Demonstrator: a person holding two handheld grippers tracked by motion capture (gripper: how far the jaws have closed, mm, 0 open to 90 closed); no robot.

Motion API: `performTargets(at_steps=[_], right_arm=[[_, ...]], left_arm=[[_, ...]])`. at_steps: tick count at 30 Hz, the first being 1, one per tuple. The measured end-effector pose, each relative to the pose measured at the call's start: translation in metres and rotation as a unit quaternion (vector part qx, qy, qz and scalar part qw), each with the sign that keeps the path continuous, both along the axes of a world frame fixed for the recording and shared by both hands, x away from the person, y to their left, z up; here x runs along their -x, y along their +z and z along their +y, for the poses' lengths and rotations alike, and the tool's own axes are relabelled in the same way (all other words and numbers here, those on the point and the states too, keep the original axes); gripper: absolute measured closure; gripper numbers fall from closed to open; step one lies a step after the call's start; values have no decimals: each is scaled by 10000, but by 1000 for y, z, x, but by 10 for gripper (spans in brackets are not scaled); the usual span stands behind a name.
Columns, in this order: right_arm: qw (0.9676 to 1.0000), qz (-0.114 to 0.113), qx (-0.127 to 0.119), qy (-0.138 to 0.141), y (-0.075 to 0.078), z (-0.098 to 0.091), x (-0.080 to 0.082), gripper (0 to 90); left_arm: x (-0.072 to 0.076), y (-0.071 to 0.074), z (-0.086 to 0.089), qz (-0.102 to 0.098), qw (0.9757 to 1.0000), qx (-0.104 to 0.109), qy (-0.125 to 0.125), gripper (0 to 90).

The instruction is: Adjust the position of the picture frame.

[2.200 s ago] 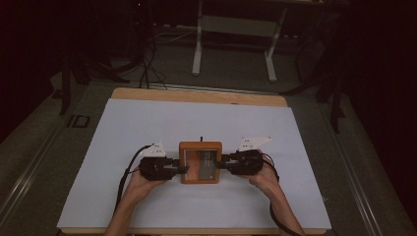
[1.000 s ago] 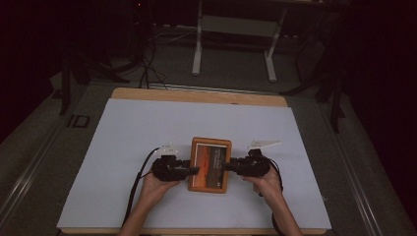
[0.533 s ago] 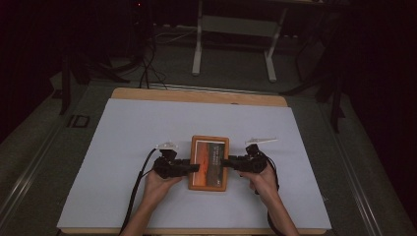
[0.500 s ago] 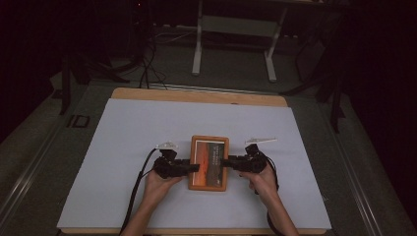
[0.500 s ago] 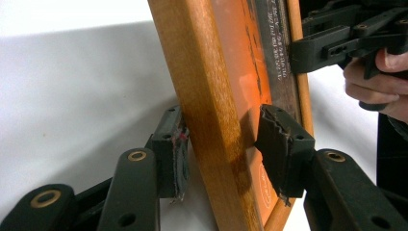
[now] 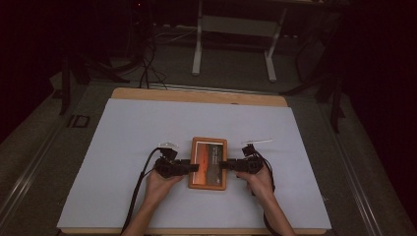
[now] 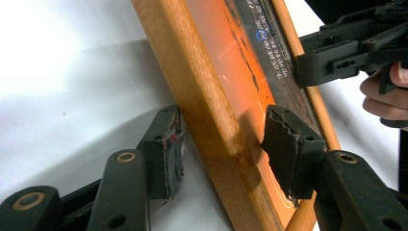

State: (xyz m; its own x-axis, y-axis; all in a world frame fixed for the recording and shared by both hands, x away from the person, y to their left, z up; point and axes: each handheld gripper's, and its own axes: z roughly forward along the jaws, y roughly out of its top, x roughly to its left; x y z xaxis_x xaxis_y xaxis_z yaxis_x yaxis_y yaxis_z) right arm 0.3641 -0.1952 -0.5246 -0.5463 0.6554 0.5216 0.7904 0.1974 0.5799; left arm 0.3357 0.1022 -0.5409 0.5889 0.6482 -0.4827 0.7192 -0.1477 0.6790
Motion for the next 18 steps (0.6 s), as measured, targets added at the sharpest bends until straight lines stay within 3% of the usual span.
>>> performTargets(at_steps=[9,14,18], right_arm=[[10000,-75,44,28,0,2,0,524],[9997,-216,124,-8,4,-3,3,525],[9988,-444,-16,-191,15,-15,5,520]], left_arm=[[4,1,1,-6,10000,-88,32,470],[7,6,8,-134,9997,-91,168,482],[14,18,18,-454,9981,-69,401,483]])
